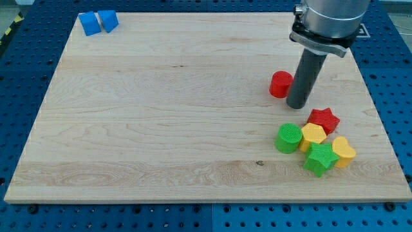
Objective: Push red circle diagonally above green circle
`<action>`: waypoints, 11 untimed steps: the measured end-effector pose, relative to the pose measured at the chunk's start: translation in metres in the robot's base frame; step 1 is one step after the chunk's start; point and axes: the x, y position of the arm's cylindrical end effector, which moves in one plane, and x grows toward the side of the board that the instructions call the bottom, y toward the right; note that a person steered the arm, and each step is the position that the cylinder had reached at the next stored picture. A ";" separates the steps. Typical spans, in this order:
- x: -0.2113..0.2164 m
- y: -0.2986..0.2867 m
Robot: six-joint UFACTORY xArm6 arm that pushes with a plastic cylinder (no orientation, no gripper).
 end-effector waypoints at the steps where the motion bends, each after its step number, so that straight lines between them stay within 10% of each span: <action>1: -0.002 0.003; 11: -0.048 -0.031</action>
